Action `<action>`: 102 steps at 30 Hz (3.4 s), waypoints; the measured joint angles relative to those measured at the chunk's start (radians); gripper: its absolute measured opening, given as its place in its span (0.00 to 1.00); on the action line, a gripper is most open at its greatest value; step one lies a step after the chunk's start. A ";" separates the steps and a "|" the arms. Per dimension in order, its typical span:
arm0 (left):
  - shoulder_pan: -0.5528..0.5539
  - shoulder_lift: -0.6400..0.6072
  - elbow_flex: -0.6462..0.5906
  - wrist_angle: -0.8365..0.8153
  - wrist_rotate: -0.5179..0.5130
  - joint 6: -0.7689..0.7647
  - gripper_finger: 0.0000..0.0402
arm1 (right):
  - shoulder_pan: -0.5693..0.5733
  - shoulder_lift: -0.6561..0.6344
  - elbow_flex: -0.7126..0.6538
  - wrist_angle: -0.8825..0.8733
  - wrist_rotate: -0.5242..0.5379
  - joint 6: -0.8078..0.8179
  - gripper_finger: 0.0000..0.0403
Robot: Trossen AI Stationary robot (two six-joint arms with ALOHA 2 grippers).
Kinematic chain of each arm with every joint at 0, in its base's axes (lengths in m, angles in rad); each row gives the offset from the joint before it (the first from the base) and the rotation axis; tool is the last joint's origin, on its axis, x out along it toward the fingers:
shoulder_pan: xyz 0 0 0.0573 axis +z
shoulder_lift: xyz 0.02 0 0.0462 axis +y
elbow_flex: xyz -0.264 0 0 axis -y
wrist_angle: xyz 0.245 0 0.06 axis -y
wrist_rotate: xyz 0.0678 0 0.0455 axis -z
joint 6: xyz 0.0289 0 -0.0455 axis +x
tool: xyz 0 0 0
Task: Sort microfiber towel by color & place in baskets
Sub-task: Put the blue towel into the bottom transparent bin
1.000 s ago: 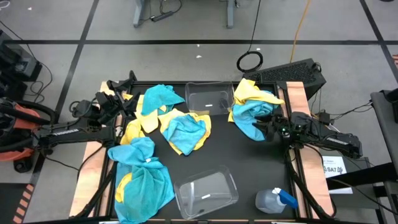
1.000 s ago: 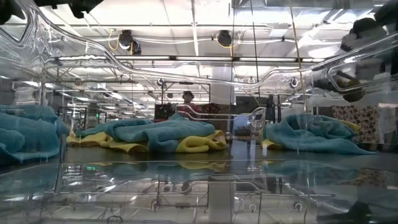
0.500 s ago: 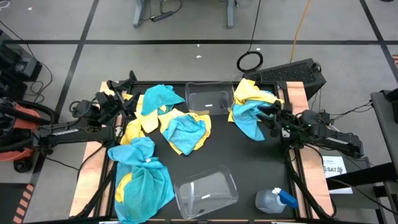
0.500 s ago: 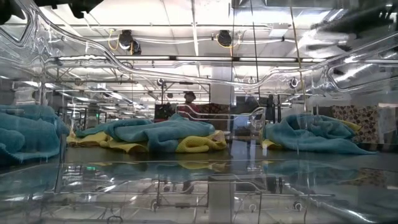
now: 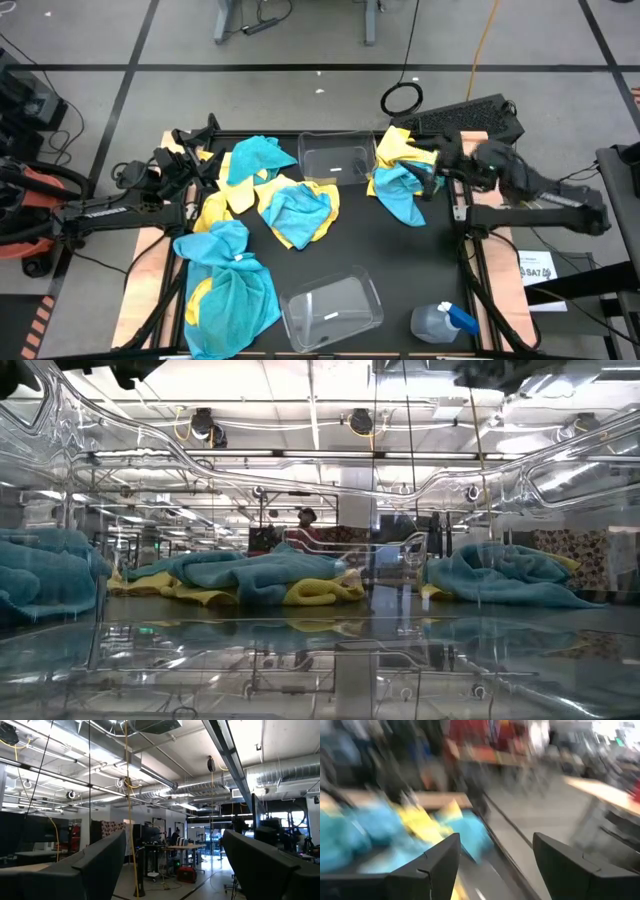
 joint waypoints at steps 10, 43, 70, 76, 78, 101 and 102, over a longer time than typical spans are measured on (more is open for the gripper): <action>0.000 0.000 0.000 0.000 0.000 0.000 0.84 | -0.067 0.382 0.291 -0.619 0.134 -0.079 0.60; 0.000 0.000 0.000 0.000 0.000 0.000 0.84 | -0.283 0.716 0.107 -0.515 -0.006 -0.077 0.60; 0.000 0.000 0.000 0.000 0.000 0.000 0.84 | -0.207 0.874 0.120 -0.568 0.086 -0.039 0.02; 0.000 0.000 0.000 0.000 0.000 0.000 0.84 | -0.131 0.728 0.191 -0.666 0.083 0.017 0.01; 0.000 0.000 0.000 0.000 0.000 0.000 0.84 | -0.104 0.670 0.224 -0.687 0.079 0.033 0.00; 0.000 0.000 0.000 0.000 0.000 0.000 0.84 | 0.070 0.305 0.458 -0.324 -0.313 0.074 0.00; 0.000 0.000 0.000 0.000 0.000 0.000 0.84 | 0.080 0.311 0.458 -0.306 -0.325 0.074 0.00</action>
